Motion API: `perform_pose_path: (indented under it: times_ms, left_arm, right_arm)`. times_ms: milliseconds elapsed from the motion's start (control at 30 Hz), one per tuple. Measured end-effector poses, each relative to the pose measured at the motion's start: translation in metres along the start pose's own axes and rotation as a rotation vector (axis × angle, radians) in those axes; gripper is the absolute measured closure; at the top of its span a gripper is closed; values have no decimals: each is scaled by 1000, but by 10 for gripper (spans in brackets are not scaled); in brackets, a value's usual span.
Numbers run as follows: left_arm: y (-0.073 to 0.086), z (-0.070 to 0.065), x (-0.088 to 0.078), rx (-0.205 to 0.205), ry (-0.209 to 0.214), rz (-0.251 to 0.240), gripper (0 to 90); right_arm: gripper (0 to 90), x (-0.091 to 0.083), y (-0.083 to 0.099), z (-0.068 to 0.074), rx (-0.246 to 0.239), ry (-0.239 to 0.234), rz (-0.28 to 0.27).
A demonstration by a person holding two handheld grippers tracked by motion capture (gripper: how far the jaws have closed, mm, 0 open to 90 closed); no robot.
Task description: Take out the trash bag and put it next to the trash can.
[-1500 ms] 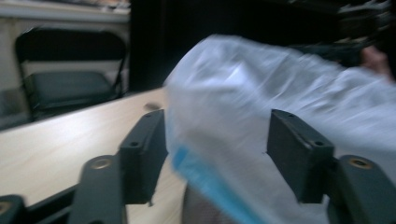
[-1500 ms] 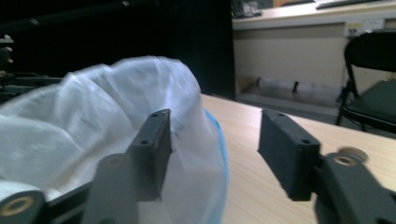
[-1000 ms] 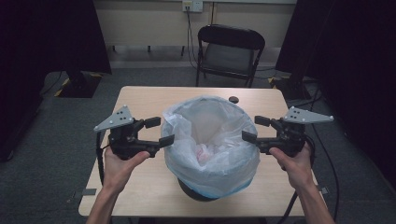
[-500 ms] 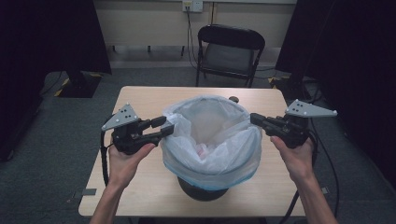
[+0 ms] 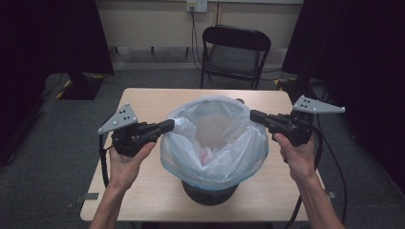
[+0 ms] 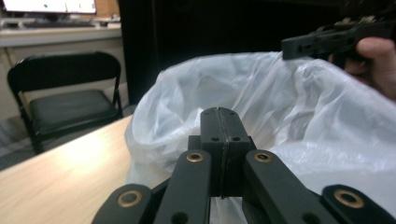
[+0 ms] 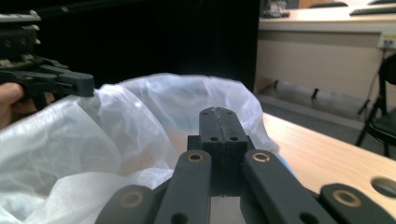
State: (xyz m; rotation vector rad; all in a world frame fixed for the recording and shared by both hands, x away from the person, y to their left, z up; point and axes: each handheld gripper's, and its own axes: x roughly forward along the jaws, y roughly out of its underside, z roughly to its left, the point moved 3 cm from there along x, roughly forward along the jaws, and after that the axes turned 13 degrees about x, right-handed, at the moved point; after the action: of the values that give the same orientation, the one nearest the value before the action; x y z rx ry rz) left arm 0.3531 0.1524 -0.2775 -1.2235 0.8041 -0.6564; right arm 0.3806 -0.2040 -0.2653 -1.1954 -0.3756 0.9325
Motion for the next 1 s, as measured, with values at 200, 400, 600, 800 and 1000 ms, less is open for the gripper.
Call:
perform_pose_path:
  times_ms: [200,400,600,800,1000]
  left_arm:
    - [-26,-10,4,10,68,-72,900]
    - [-58,-23,17,37,135,-104,900]
    - [-88,-37,29,84,175,-133,900]
    - [-88,-42,37,60,186,-152,900]
    - [-76,-34,45,11,212,-146,900]
  right_arm:
    - [900,-1,-13,13,-5,-55,-28]
    - [900,6,-31,33,-24,-119,-31]
    - [900,8,-53,59,-60,-190,-57]
    - [900,10,-50,77,-65,-287,-47]
    - [900,22,-29,75,-54,-324,21]
